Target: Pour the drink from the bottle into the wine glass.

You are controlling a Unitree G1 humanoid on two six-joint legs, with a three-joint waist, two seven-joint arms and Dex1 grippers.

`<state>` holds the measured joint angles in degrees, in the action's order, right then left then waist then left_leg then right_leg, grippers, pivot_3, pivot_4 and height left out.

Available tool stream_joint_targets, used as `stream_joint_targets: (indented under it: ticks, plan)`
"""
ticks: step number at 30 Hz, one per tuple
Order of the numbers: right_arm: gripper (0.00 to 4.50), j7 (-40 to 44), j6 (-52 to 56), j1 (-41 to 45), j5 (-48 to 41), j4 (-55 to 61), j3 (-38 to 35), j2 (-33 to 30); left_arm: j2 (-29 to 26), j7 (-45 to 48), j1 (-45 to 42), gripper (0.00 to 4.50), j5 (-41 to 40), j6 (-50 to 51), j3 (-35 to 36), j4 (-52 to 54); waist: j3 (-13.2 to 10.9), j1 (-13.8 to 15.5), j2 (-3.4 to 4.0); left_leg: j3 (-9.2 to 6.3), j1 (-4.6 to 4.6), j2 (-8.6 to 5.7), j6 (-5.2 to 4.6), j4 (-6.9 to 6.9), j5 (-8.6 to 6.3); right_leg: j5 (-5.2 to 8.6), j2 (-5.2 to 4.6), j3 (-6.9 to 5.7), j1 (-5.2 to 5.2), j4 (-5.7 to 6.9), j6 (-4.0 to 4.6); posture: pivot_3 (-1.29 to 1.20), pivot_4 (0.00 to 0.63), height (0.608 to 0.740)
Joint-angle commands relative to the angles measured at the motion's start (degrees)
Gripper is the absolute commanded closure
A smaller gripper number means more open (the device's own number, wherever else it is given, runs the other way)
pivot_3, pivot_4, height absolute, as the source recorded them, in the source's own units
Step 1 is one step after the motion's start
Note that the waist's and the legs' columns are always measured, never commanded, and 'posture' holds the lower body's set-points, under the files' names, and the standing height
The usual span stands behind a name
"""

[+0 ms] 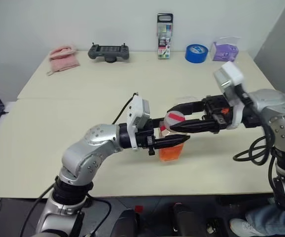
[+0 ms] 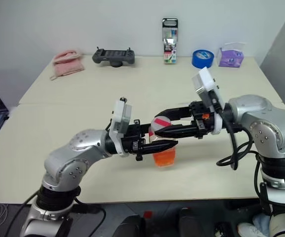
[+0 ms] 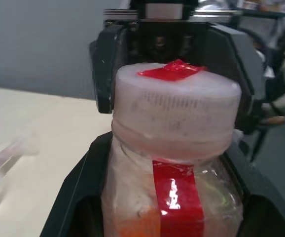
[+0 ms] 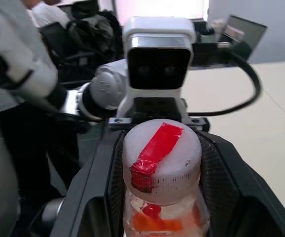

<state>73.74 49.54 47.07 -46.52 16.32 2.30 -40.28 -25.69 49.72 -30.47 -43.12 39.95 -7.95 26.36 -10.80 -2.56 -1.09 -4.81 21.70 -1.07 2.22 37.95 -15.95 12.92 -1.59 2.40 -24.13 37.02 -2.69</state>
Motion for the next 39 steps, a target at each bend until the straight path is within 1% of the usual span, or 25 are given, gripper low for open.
stream_joint_targets:
  ticks: [1, 3, 5, 7, 8, 9, 10, 12, 13, 16, 20, 22, 26, 28, 32, 34, 39]
  plan:
    - [2.64, 9.36, -3.71, 2.09, 1.80, 1.61, 6.59, -1.35, -0.89, -0.32, -1.83, 2.36, -0.47, -0.71, 3.39, -1.59, 0.00, -0.15, 0.00, -0.01, 0.00, 0.09, 0.00, 0.01, 0.00, 0.00, 0.12, 0.00, 0.00, 0.02, 0.00, 0.00, 0.150, 0.740]
    - [2.64, 8.52, -4.95, 2.82, 4.46, -0.41, 7.91, -1.39, -0.79, -0.50, -1.98, 2.36, 0.47, -1.60, 3.37, -2.18, 0.00, -0.07, 0.00, -0.02, -0.01, 0.26, 0.01, 0.03, 0.01, -0.03, 0.29, -0.03, 0.00, 0.02, 0.06, 0.00, 0.150, 0.740]
    - [2.64, 9.52, -4.69, 3.37, 4.64, -1.26, 8.18, -2.13, -0.76, -0.43, -2.05, 2.36, 1.73, -2.54, 3.15, -2.73, 0.00, -0.02, 0.00, -0.01, 0.00, 0.34, 0.02, 0.06, 0.01, -0.06, 0.37, -0.02, -0.01, 0.02, 0.11, 0.00, 0.150, 0.740]
    - [1.89, 9.11, -4.00, 4.09, 4.19, -2.05, 7.64, -1.85, -0.38, -0.52, -2.06, 2.36, 3.14, -3.81, 3.01, -3.32, 0.00, 0.05, 0.00, 0.00, 0.02, 0.37, 0.02, 0.05, 0.01, -0.07, 0.37, -0.02, -0.02, -0.01, 0.11, 0.00, 0.150, 0.740]
    - [1.61, 8.83, -4.24, 4.22, 4.12, -2.17, 7.28, -1.62, -0.03, -0.68, -2.07, 2.36, 3.75, -4.57, 3.02, -3.70, 0.00, 0.12, 0.00, 0.00, 0.04, 0.38, 0.02, 0.05, 0.01, -0.08, 0.37, -0.01, -0.04, -0.03, 0.13, 0.00, 0.150, 0.740]
    - [1.26, 8.51, -4.12, 4.23, 3.74, -2.09, 6.78, -1.51, 0.49, -1.12, -2.13, 2.36, 4.65, -5.65, 2.99, -4.34, 0.00, 0.22, 0.00, 0.00, 0.05, 0.46, 0.03, 0.05, 0.01, -0.21, 0.37, -0.01, -0.05, -0.04, 0.36, 0.00, 0.150, 0.740]
    - [0.91, 8.39, -4.04, 4.18, 3.48, -1.97, 6.46, -1.49, 0.87, -1.37, -2.18, 2.36, 5.31, -6.42, 2.97, -4.81, 0.00, 0.34, 0.00, 0.00, 0.06, 0.55, 0.03, 0.05, 0.01, -0.22, 0.36, -0.01, -0.05, -0.05, 0.37, 0.00, 0.150, 0.740]
    - [0.15, 7.49, -3.63, 3.97, 2.93, -1.56, 5.61, -1.38, 1.32, -1.26, -2.21, 2.36, 7.09, -8.25, 2.41, -5.87, 0.00, 0.65, 0.00, 0.00, 0.09, 0.55, 0.03, 0.05, 0.01, -0.22, 0.36, -0.01, -0.06, -0.07, 0.38, 0.00, 0.150, 0.740]
    - [0.00, 6.25, -3.48, 3.67, 2.79, -1.24, 4.88, -1.14, 1.79, -1.25, -2.12, 2.36, 8.00, -9.34, 2.10, -6.56, 0.00, 0.73, 0.00, 0.01, 0.08, 0.55, 0.03, 0.05, 0.01, -0.23, 0.35, -0.01, -0.06, -0.07, 0.38, 0.00, 0.150, 0.740]
    - [0.00, -1.07, -4.10, 2.88, 4.08, -0.11, 2.30, 1.04, 3.18, -1.67, -1.96, 2.36, 9.71, -11.79, 1.92, -8.14, 0.00, 0.86, 0.00, 0.00, 0.09, 0.56, 0.04, 0.07, 0.01, -0.23, 0.35, -0.01, -0.05, -0.06, 0.39, 0.00, 0.150, 0.740]
    - [0.00, -15.46, 0.52, 1.34, 5.33, 3.70, -0.64, 3.63, 4.86, -2.53, -2.74, 2.36, 11.51, -14.96, 2.30, -10.96, 0.00, 0.87, 0.00, 0.02, 0.07, 0.56, 0.04, 0.09, 0.01, -0.24, 0.37, 0.01, -0.07, -0.03, 0.41, 0.00, 0.150, 0.740]
    - [0.00, -21.30, 2.56, 0.43, 5.50, 6.07, -1.61, 4.77, 5.34, -2.48, -3.02, 2.36, 12.04, -15.82, 2.22, -12.15, 0.00, 0.86, 0.00, 0.02, 0.09, 0.56, 0.04, 0.08, 0.01, -0.24, 0.37, 0.01, -0.08, -0.02, 0.41, 0.00, 0.150, 0.740]
    - [0.00, -29.81, 6.11, -1.96, 5.33, 11.18, -2.10, 6.31, 6.24, -2.17, -3.53, 2.36, 12.27, -16.34, 2.34, -13.63, 0.00, 0.90, 0.00, 0.01, 0.15, 0.56, 0.04, 0.08, 0.01, -0.25, 0.34, 0.00, -0.10, -0.05, 0.41, 0.00, 0.150, 0.740]
    - [0.00, -34.60, 7.83, -2.83, 4.44, 12.68, -3.55, 8.16, 6.49, -1.96, -3.82, 2.36, 12.29, -16.43, 2.40, -14.23, 0.00, 0.88, 0.00, 0.03, 0.15, 0.56, 0.04, 0.08, 0.01, -0.25, 0.33, 0.02, -0.10, -0.04, 0.41, 0.00, 0.150, 0.740]
    - [0.00, -44.19, 10.99, -3.97, 5.95, 15.95, -4.58, 10.51, 6.62, -1.56, -4.45, 2.36, 12.26, -16.51, 3.03, -15.93, 0.00, 0.88, 0.00, 0.02, 0.13, 0.56, 0.04, 0.09, 0.01, -0.25, 0.34, 0.02, -0.11, 0.00, 0.41, 0.00, 0.150, 0.740]
    - [0.00, -48.79, 12.16, -4.29, 5.66, 17.03, -5.63, 12.84, 6.57, -1.36, -4.72, 2.36, 12.69, -16.83, 3.12, -16.74, 0.00, 0.83, 0.00, 0.03, 0.12, 0.55, 0.04, 0.09, 0.01, -0.25, 0.36, 0.02, -0.10, 0.00, 0.41, 0.00, 0.150, 0.740]
    - [0.00, -55.70, 14.98, -4.55, 5.26, 19.13, -6.66, 16.18, 6.43, -1.05, -5.11, 2.36, 12.96, -17.34, 3.17, -17.81, 0.00, 0.83, 0.00, 0.02, 0.11, 0.56, 0.04, 0.08, 0.01, -0.25, 0.41, 0.01, -0.11, 0.03, 0.42, 0.00, 0.150, 0.740]
